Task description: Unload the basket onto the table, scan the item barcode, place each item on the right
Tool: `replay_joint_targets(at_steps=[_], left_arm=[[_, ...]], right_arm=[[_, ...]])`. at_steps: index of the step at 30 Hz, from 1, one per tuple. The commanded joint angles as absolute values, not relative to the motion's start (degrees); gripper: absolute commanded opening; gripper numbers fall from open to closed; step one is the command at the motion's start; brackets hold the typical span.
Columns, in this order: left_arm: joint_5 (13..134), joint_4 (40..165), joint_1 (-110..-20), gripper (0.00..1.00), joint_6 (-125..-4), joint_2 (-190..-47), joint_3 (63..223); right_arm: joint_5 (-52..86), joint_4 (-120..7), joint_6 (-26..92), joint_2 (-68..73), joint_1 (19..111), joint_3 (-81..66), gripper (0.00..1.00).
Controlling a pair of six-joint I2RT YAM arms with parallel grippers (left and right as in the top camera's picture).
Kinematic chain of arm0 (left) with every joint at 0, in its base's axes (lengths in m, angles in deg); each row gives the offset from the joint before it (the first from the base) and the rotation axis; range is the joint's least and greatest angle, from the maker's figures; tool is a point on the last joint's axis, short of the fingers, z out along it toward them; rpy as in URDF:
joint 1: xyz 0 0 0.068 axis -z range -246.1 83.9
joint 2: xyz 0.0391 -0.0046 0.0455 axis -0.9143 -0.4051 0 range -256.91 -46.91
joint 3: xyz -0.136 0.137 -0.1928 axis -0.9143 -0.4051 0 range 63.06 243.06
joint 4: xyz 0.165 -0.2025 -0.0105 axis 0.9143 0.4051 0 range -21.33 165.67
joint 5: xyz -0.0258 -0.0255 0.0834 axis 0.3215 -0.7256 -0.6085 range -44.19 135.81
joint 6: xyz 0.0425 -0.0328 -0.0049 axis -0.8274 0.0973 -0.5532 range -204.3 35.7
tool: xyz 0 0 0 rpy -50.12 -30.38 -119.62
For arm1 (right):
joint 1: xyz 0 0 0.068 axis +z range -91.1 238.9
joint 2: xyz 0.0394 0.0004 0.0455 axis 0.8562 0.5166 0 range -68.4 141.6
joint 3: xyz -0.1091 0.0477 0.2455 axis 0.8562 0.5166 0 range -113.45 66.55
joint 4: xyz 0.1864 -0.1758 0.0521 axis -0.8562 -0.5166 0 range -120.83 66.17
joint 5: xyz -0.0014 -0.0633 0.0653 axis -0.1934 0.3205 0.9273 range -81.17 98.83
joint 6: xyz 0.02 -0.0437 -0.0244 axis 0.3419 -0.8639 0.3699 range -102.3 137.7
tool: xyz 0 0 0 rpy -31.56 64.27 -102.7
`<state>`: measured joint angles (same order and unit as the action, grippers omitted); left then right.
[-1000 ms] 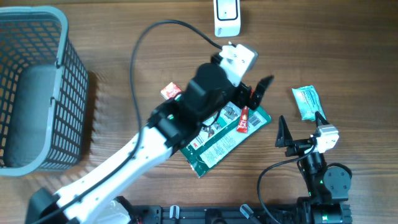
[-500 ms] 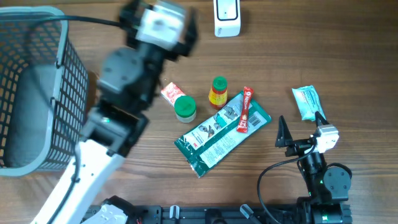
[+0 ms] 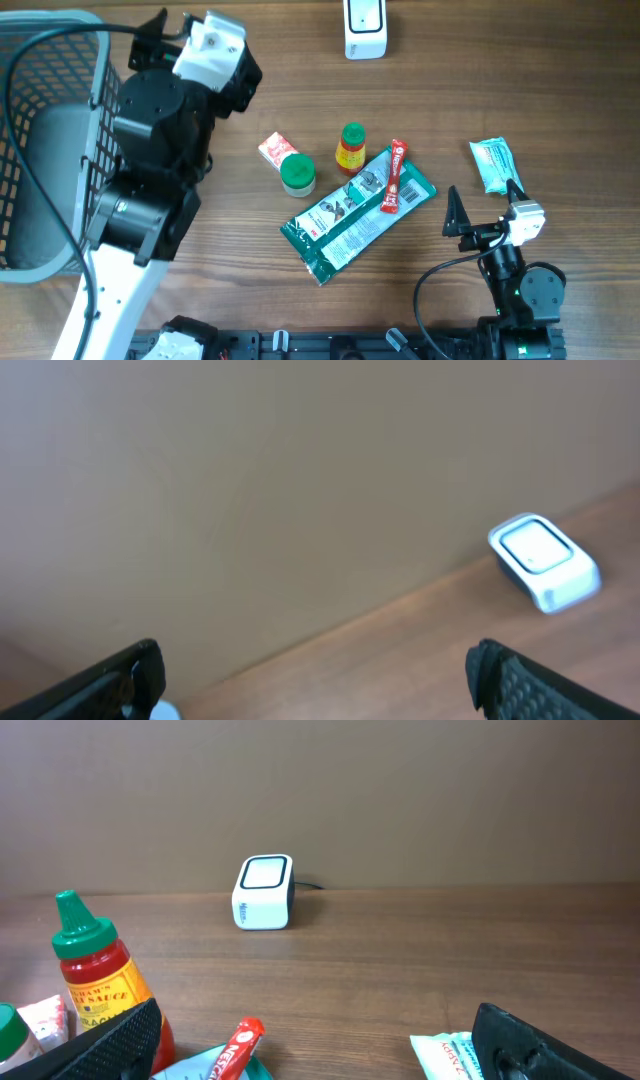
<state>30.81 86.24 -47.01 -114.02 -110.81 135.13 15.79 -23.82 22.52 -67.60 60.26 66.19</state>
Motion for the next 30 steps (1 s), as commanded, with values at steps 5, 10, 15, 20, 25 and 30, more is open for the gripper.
replay_joint_targets(at_steps=[5,10,15,20,25,30], left_arm=[[53.10,95.76,-50.25,1.00,-108.73,-98.00,135.55],[54.10,99.81,-58.64,1.00,-104.79,-93.10,133.84],[54.13,107.17,-66.46,1.00,-104.75,-93.47,130.65],[57.23,108.84,-69.59,1.00,-104.55,-93.76,125.73],[61.78,109.27,-69.81,1.00,-99.63,-93.74,122.08],[63.37,109.21,-69.81,1.00,-99.46,-93.76,121.12]], right_arm=[[14.77,-23.51,22.19,-67.75,60.50,66.25,1.00],[14.74,-23.51,22.22,-67.75,60.50,66.25,1.00],[14.77,-23.51,22.19,-67.75,60.50,66.25,1.00],[14.74,-23.51,22.22,-67.75,60.50,66.25,1.00],[14.74,-23.51,22.19,-67.75,60.50,66.25,1.00],[15.27,-23.47,24.97,-67.75,60.50,66.25,1.00]])
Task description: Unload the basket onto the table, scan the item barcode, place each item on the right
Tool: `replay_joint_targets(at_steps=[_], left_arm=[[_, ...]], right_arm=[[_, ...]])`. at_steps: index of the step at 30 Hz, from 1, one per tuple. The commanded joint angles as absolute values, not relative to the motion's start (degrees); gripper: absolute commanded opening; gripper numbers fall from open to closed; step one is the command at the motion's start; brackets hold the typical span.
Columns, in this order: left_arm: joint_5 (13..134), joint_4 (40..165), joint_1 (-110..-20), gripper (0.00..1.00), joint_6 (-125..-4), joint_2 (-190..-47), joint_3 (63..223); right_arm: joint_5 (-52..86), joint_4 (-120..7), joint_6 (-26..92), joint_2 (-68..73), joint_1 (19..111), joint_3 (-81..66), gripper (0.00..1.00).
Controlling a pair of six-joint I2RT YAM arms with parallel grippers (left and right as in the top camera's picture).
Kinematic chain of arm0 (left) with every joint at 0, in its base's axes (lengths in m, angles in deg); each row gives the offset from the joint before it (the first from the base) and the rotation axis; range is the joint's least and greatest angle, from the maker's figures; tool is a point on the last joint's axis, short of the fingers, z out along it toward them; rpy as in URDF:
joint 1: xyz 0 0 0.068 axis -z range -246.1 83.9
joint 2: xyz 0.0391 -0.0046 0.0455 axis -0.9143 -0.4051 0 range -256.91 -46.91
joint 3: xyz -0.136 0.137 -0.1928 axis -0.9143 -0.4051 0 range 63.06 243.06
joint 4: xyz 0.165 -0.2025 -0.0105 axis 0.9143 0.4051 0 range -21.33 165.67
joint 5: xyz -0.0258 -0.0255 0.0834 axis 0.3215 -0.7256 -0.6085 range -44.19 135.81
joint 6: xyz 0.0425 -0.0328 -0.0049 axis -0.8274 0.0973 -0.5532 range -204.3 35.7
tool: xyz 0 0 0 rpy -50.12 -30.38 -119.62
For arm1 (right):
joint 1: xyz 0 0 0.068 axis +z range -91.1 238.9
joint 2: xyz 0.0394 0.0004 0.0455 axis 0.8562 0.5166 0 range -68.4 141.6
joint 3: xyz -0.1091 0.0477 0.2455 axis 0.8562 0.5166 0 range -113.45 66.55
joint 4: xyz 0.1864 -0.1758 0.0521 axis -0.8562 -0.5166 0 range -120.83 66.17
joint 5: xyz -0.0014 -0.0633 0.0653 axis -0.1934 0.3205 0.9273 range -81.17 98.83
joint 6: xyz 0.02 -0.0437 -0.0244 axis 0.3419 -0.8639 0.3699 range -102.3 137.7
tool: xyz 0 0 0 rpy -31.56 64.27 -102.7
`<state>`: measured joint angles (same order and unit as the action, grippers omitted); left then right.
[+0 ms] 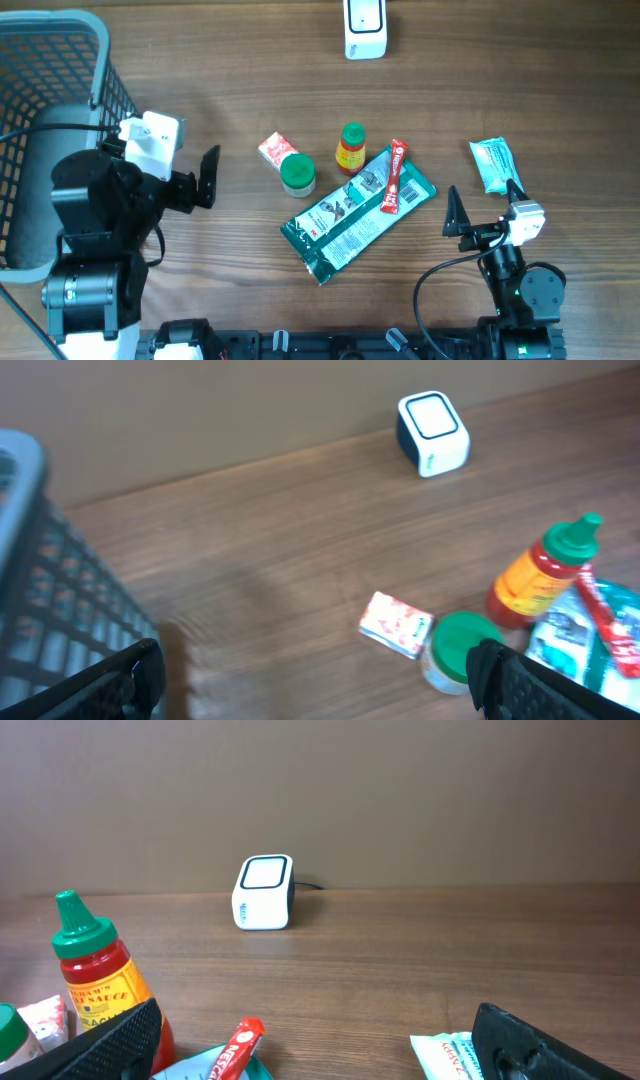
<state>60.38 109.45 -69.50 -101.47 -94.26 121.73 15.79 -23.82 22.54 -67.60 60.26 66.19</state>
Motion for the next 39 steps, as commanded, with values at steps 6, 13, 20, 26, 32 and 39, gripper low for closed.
replay_joint_targets(at_steps=[6,13,20,26,32,39], left_arm=[[63.37,109.29,-69.81,1.00,-99.44,-93.74,121.12],[63.35,109.29,-69.81,1.00,-99.44,-94.44,121.12],[63.35,109.32,-69.81,1.00,-99.44,-96.45,121.12],[63.37,109.32,-69.81,1.00,-99.46,-98.33,121.12],[63.37,109.32,-69.81,1.00,-99.44,-100.80,121.12],[63.35,109.32,-69.81,1.00,-99.44,-104.07,121.12]], right_arm=[[21.50,-22.95,68.29,-67.75,60.50,66.25,1.00],[31.86,-22.16,93.99,-67.75,60.50,66.25,1.00],[33.41,-21.98,97.78,-67.75,60.48,66.25,1.00],[33.41,-21.28,94.85,-67.75,60.48,66.25,1.00],[38.31,-22.03,88.14,-66.35,60.48,65.97,0.82],[37.65,-26.84,79.55,-55.47,60.48,59.15,0.82]])
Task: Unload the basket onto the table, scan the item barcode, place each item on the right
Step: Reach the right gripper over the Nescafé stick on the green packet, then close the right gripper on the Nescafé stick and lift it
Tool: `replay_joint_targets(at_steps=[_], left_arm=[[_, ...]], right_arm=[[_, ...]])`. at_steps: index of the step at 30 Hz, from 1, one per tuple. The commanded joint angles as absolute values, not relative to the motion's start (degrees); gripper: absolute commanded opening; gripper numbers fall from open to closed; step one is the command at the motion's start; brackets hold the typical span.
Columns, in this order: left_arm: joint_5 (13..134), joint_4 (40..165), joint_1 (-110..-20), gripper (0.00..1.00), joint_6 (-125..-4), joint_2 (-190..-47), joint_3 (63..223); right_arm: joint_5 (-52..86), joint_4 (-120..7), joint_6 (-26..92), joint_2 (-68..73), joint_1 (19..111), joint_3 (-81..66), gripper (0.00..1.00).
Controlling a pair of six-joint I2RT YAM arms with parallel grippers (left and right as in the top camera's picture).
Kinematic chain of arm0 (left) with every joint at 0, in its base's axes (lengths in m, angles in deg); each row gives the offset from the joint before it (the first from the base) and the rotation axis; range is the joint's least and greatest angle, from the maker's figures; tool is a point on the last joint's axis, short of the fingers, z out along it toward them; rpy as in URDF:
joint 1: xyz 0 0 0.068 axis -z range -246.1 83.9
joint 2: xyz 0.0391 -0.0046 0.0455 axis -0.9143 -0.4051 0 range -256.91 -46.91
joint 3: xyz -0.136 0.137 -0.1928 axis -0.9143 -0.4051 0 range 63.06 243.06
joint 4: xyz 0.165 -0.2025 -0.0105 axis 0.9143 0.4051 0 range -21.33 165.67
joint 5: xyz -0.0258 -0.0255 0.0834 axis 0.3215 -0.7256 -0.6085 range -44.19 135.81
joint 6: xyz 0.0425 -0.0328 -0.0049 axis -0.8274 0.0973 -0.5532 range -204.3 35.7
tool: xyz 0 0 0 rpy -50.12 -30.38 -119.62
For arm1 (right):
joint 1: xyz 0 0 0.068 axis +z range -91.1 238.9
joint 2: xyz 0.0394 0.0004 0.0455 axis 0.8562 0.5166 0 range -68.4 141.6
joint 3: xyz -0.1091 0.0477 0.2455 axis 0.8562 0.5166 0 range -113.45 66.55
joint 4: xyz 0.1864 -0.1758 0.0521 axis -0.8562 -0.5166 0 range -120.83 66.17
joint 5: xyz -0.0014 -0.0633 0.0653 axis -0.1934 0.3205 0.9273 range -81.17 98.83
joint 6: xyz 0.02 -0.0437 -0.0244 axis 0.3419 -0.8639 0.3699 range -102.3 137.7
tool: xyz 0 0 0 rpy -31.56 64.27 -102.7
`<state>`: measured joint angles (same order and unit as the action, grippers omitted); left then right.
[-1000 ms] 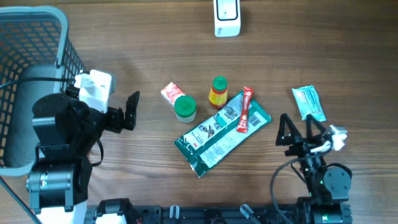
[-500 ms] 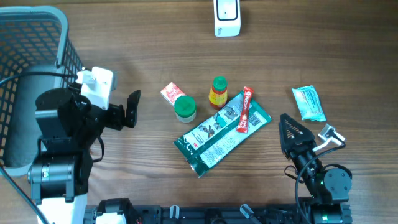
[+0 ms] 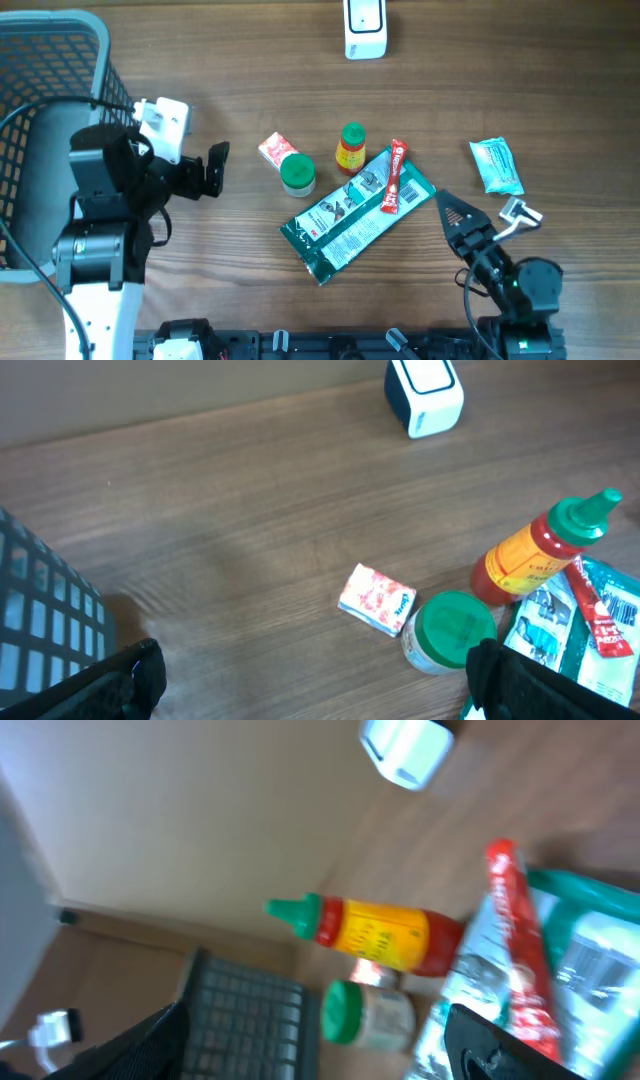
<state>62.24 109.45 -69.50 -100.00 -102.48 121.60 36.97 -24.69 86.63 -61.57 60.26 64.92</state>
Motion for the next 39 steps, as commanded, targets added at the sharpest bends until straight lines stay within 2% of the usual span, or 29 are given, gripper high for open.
replay_joint_targets(at_steps=[1,10,15,17,19,26,28,30,34,39], left_arm=[[63.35,109.32,-69.81,1.00,-99.46,-104.47,121.12],[63.35,109.32,-69.81,1.00,-99.44,-108.56,121.12],[63.35,109.29,-69.81,1.00,-99.46,-110.04,121.12],[63.35,109.29,-69.81,1.00,-99.44,-110.30,121.12],[63.35,109.32,-69.81,1.00,-99.44,-110.37,121.12],[63.35,109.29,-69.81,1.00,-99.44,-110.41,121.12],[63.35,109.32,-69.81,1.00,-99.44,-110.41,121.12],[63.35,109.32,-69.81,1.00,-99.44,-110.41,121.12],[63.35,109.29,-69.81,1.00,-99.46,-110.41,121.12],[63.35,109.32,-69.81,1.00,-99.44,-110.41,121.12]], right_arm=[[37.41,-28.10,78.35,-53.52,60.50,57.79,0.82],[31.66,-53.17,54.50,-22.01,61.77,30.74,0.82],[20.06,-65.24,50.70,-10.36,67.32,18.65,0.83],[16.89,-65.41,50.89,-8.21,69.51,17.25,0.88],[16.43,-64.28,50.91,-7.27,70.99,17.21,0.99],[16.23,-61.06,56.58,-6.36,73.84,17.42,1.00],[16.45,-59.05,51.96,-5.13,74.34,17.42,0.85],[14.59,-58.88,51.77,-3.54,75.72,17.42,0.76],[4.17,-57.76,53.14,3.48,81.88,17.42,0.67],[-4.95,-54.42,56.68,11.85,88.09,17.42,0.67]])
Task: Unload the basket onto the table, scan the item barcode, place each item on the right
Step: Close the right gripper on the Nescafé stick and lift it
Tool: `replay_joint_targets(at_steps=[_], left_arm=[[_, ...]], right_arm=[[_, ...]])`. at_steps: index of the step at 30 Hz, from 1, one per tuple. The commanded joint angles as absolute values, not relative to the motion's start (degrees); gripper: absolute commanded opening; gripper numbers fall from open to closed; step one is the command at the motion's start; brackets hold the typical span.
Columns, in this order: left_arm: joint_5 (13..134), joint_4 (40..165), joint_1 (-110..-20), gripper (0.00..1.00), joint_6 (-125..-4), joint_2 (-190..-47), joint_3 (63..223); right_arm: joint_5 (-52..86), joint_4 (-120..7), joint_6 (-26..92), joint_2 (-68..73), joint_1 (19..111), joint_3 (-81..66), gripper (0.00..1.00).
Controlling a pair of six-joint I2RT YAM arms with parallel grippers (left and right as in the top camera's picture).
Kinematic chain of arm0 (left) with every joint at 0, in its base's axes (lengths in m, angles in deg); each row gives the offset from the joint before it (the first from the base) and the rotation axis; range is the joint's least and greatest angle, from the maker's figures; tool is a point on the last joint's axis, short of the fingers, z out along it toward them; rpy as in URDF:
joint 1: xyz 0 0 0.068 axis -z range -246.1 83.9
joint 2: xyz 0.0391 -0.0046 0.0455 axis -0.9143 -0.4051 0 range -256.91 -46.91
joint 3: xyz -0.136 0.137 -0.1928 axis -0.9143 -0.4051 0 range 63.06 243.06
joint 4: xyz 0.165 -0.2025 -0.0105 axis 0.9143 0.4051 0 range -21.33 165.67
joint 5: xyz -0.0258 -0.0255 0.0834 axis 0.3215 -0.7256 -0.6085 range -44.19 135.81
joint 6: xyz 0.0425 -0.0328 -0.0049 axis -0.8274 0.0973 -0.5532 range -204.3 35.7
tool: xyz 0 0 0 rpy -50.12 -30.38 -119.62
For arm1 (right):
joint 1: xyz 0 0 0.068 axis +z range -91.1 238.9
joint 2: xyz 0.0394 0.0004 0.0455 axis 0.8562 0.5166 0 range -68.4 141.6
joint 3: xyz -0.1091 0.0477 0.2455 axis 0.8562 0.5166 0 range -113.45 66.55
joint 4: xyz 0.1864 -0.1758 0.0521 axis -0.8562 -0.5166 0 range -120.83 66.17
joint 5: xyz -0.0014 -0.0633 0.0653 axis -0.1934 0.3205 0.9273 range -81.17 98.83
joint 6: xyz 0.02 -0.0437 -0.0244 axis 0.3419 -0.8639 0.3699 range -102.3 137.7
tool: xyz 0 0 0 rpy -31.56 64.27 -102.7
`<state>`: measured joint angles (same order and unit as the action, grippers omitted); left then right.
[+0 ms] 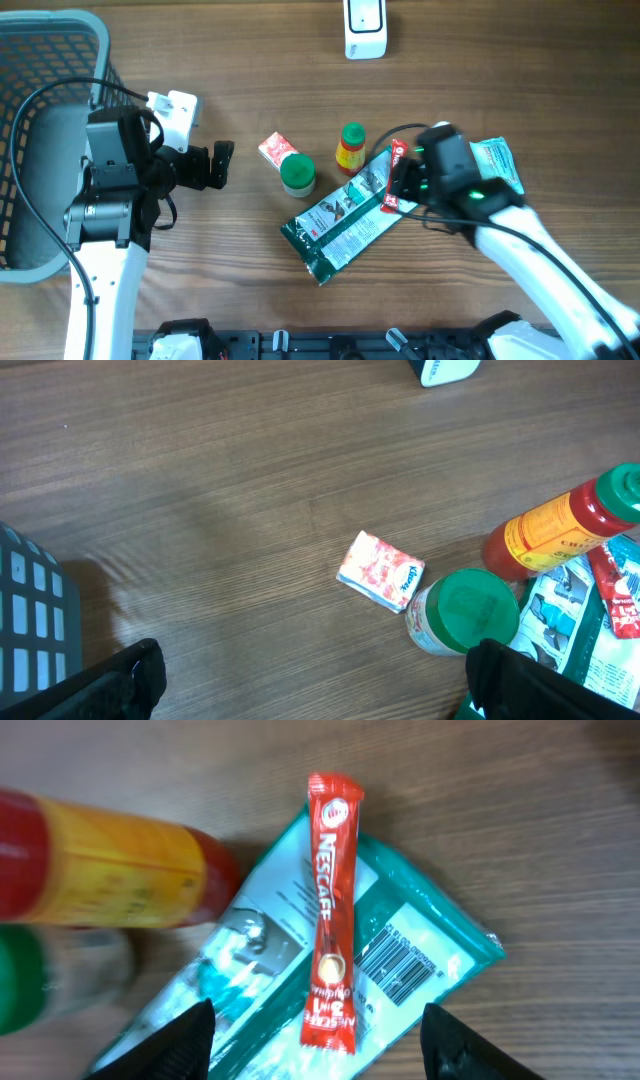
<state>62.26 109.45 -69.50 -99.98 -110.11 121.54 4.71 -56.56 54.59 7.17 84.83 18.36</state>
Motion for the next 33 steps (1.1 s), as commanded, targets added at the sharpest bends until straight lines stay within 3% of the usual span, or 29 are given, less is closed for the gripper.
replay_joint_targets(at_steps=[1,11,16,20,27,33], left_arm=[[63.35,109.32,-69.81,1.00,-99.44,-110.41,121.12],[63.35,109.32,-69.81,1.00,-99.44,-110.41,121.12],[63.35,109.29,-69.81,1.00,-99.44,-110.41,121.12],[63.35,109.32,-69.81,1.00,-99.44,-110.41,121.12],[63.35,109.29,-69.81,1.00,-99.46,-110.41,121.12],[63.35,109.32,-69.81,1.00,-99.44,-110.41,121.12]], right_arm=[[-5.60,-53.59,56.66,12.90,88.72,17.42,0.67],[-12.86,-46.22,53.52,25.71,91.21,17.42,0.66],[-12.12,-46.86,53.69,29.03,91.26,17.42,0.56],[-9.01,-47.43,53.69,29.64,91.34,17.42,0.54],[-5.76,-47.53,53.71,29.64,91.30,17.42,0.05],[0.25,-48.93,53.89,28.31,90.67,17.42,0.04]])
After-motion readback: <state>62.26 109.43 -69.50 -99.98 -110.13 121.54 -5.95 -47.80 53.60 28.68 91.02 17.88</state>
